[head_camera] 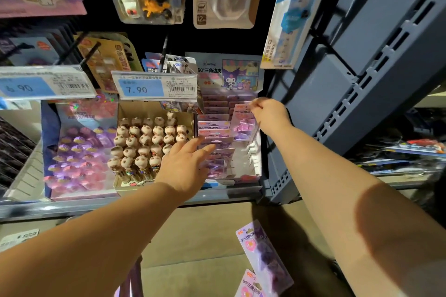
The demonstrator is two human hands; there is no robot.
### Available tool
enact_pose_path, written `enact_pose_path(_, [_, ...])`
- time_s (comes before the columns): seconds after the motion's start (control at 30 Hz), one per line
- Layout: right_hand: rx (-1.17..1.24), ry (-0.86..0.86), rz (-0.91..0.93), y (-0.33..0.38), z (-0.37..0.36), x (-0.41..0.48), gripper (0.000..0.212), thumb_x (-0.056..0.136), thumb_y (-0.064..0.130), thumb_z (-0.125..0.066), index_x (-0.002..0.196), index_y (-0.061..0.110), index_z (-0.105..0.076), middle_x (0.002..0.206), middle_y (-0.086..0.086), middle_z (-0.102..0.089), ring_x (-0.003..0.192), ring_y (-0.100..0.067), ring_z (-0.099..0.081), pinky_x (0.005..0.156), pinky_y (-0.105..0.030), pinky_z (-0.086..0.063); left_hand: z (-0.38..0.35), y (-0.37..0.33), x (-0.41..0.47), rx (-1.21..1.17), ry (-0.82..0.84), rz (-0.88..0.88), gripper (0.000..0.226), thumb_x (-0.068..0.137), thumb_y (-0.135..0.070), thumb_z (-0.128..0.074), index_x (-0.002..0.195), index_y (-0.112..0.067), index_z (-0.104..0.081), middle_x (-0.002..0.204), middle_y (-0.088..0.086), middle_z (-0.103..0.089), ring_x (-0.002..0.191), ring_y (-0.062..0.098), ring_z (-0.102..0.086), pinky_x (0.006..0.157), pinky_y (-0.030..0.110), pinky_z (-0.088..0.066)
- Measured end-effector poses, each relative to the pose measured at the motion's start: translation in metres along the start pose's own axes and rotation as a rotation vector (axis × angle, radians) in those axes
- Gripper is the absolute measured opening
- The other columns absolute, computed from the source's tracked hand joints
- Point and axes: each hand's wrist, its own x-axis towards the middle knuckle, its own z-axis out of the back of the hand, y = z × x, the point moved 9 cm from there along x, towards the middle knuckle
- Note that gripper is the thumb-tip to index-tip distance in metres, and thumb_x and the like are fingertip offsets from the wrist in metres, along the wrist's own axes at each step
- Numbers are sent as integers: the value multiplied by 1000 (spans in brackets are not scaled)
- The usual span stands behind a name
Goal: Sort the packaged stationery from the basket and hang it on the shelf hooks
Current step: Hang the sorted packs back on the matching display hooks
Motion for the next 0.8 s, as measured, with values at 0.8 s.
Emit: enact_pose_path(0.8, [-26, 53, 20, 1, -4, 0, 28, 99, 16, -44, 117, 9, -64, 105, -13, -64, 88, -23, -53, 68, -25, -40, 1, 1, -1, 3, -13, -20, 58, 95, -40, -55, 148, -40, -33, 158, -5, -27, 137, 30, -30, 111, 44, -31])
